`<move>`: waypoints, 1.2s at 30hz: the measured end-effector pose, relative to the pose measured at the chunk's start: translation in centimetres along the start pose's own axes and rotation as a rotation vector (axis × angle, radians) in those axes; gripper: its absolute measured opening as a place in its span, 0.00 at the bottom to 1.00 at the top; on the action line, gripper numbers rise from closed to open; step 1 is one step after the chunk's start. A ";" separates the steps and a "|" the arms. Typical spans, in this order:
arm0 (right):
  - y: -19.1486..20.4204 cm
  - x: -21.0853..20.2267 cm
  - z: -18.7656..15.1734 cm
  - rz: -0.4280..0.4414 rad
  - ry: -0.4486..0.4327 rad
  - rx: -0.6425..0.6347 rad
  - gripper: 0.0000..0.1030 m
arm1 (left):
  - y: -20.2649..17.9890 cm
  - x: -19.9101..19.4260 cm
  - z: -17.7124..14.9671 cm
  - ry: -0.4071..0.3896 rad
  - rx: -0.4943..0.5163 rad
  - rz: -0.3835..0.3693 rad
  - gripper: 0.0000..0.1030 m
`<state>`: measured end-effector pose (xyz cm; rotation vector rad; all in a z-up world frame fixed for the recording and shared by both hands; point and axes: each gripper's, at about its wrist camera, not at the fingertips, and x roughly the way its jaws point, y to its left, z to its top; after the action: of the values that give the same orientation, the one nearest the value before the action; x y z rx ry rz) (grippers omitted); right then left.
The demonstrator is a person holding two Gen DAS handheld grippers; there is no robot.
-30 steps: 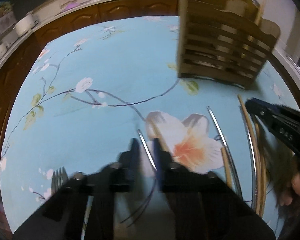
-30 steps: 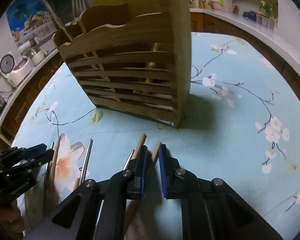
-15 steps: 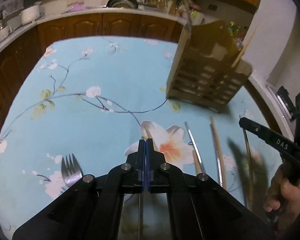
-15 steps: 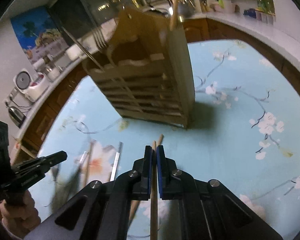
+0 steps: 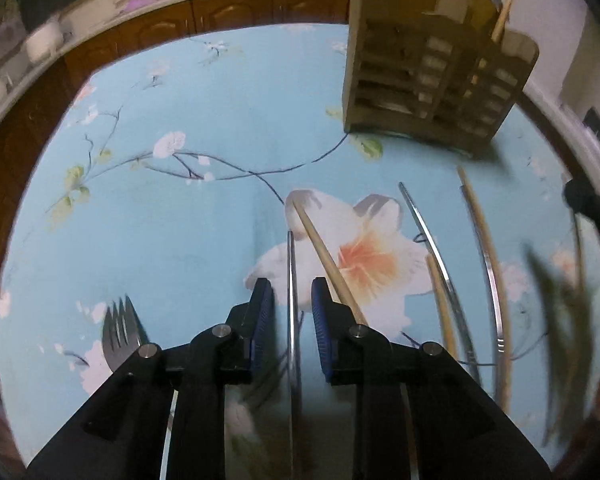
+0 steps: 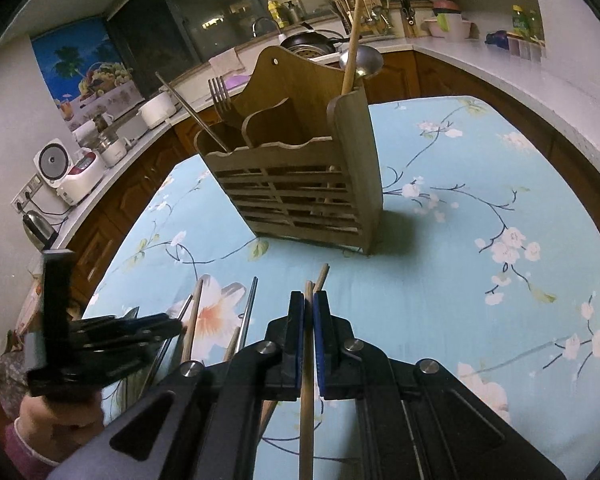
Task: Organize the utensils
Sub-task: 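Lift both held chopsticks and carry them above the wooden holder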
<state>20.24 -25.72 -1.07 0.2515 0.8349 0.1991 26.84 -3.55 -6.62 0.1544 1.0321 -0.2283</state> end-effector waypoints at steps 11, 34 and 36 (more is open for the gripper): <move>0.3 -1.0 0.2 0.017 -0.025 0.003 0.05 | 0.7 -3.0 -0.2 -0.076 -0.036 -0.089 0.04; 2.6 -8.8 3.8 0.077 -0.221 -0.044 0.04 | 1.7 -16.9 2.1 -0.391 -0.102 -0.243 0.04; 2.5 -9.1 4.0 0.078 -0.229 -0.042 0.04 | 1.6 -17.1 2.4 -0.400 -0.105 -0.245 0.04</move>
<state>17.12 -26.42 8.62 0.2619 0.5941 0.2554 20.79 -0.54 9.38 -0.1121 0.6604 -0.4085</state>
